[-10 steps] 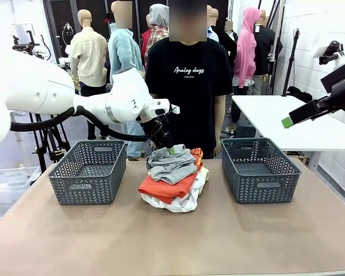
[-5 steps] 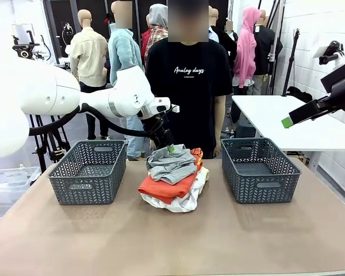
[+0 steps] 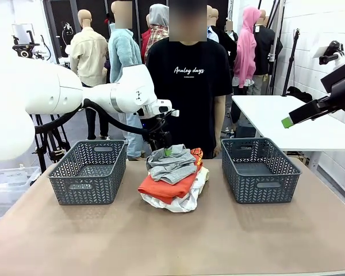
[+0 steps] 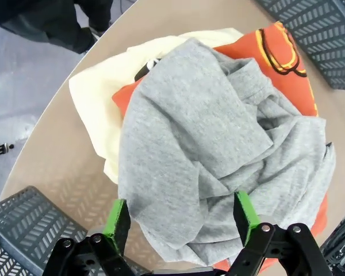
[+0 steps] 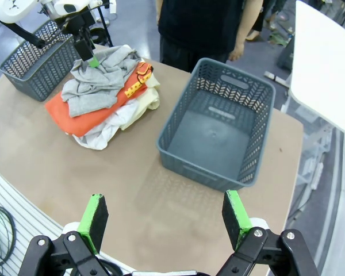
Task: Sort the tops and bottoms.
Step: Lift clothes from the center of the table with your left hand.
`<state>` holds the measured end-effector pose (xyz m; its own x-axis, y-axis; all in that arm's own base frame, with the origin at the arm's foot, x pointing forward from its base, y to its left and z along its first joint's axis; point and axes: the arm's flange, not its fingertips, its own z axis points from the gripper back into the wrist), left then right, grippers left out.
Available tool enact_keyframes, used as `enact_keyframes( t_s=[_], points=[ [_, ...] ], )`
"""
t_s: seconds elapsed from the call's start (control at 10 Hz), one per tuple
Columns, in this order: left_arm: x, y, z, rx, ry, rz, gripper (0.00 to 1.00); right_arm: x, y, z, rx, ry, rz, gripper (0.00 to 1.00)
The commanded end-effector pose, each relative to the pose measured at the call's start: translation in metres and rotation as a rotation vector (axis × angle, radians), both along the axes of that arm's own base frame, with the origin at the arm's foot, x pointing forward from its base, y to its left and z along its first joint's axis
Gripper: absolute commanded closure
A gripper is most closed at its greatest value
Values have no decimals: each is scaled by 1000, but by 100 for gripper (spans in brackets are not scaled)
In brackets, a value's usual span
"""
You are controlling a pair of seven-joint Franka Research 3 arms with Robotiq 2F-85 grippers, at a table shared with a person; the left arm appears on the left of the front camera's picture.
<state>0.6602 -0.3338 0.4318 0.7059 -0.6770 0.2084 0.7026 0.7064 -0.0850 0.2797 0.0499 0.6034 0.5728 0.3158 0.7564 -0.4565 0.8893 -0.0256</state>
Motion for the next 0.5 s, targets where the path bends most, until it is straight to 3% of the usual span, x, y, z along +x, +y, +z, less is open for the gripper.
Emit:
enact_keyframes(
  t_s=[0.0, 0.1, 0.4],
  points=[
    [11, -6, 3, 49, -4, 17, 11, 0, 1, -1, 6, 12, -6, 0],
    [12, -6, 1, 53, -2, 18, 13, 0, 1, -1, 6, 12, -6, 0],
    [12, -9, 0, 61, 16, 19, 68, 0, 1, -1, 6, 12, -6, 0]
  ],
)
